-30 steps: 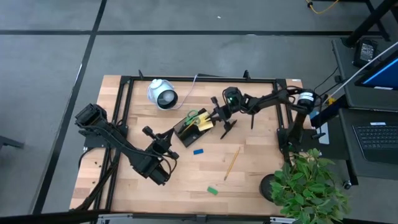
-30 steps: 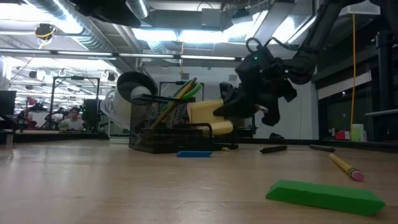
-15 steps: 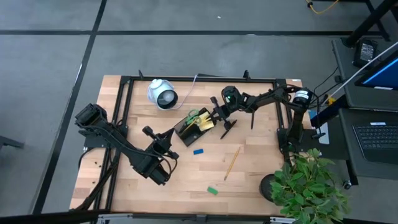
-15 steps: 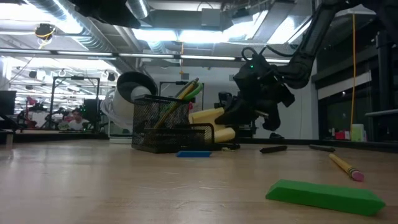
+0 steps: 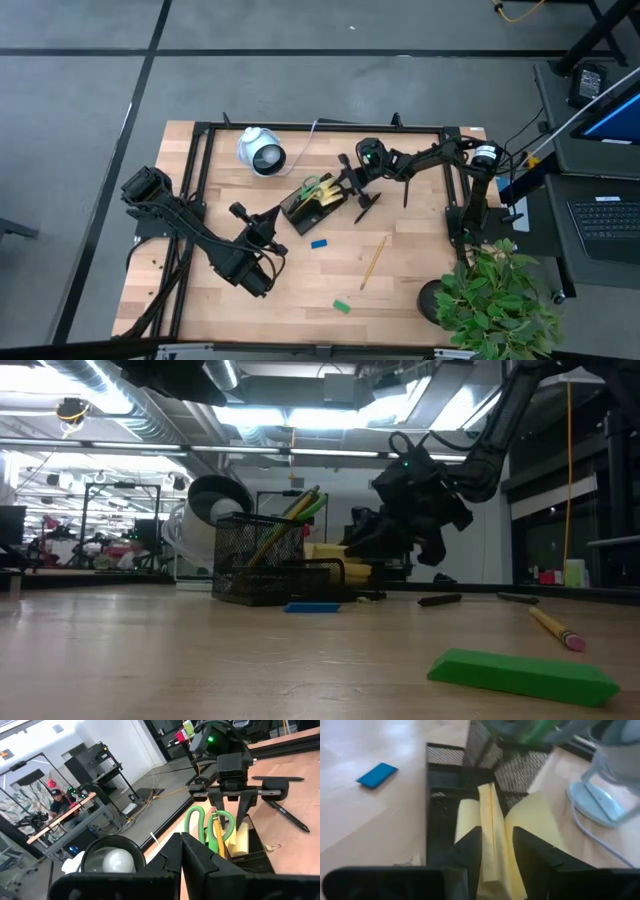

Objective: Pick and place office supplies into organizer
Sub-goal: Put the yellow sticky note pad into the black desk organizer, then put the black pen into the black desk organizer

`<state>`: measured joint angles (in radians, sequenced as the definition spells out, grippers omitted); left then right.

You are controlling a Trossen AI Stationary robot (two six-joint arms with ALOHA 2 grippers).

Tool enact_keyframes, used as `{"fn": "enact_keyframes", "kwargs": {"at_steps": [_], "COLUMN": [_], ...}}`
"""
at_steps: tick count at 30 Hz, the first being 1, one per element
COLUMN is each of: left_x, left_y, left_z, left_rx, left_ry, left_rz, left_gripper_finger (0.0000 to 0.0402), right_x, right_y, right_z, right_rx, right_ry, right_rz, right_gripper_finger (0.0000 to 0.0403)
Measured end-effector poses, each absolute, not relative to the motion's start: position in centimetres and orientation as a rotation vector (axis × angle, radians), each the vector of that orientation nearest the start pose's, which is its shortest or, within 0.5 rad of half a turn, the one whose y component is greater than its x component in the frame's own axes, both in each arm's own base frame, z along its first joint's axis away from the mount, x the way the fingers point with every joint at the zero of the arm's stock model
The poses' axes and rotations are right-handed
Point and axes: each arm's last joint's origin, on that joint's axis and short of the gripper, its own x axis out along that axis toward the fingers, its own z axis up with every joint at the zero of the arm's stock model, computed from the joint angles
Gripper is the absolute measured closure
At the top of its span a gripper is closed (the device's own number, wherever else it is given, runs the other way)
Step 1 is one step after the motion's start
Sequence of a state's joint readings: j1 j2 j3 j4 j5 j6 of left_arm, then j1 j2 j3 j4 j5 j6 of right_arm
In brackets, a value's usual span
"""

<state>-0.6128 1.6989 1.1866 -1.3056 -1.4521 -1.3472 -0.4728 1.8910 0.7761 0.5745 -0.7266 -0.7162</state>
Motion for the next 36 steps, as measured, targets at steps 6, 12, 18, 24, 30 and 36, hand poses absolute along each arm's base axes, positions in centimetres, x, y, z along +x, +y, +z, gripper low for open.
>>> {"fn": "enact_keyframes", "kwargs": {"at_steps": [6, 12, 18, 24, 30, 36], "left_x": [24.5, 24.5, 24.5, 24.5, 24.4, 23.2], "left_y": [-13.7, -13.7, -13.7, -13.7, -13.7, -13.7], "left_z": [22.8, 22.8, 22.8, 22.7, 24.3, 26.5], "left_rx": [0.375, 0.375, 0.367, 0.367, 0.494, 0.481], "left_ry": [0.335, 0.335, 0.349, 0.382, 0.332, 0.289], "left_rz": [0.94, 0.94, 0.939, 0.936, 0.924, 0.898], "left_gripper_finger": [0.04, 0.04, 0.04, 0.04, 0.04, 0.04], "right_x": [31.3, 31.4, 31.2, 30.2, 28.9, 28.1], "right_y": [-13.9, -13.6, -12.6, -11.8, -10.8, -9.0], "right_z": [11.6, 11.7, 14.0, 17.2, 20.5, 22.6], "right_rx": [-0.374, -0.375, -0.357, -0.388, -0.428, -0.43], "right_ry": [0.345, 0.343, 0.334, 0.436, 0.426, 0.397], "right_rz": [0.359, 0.368, 0.373, 0.211, 0.138, 0.169], "right_gripper_finger": [0.0285, 0.0285, 0.0285, 0.0285, 0.0287, 0.0302]}}
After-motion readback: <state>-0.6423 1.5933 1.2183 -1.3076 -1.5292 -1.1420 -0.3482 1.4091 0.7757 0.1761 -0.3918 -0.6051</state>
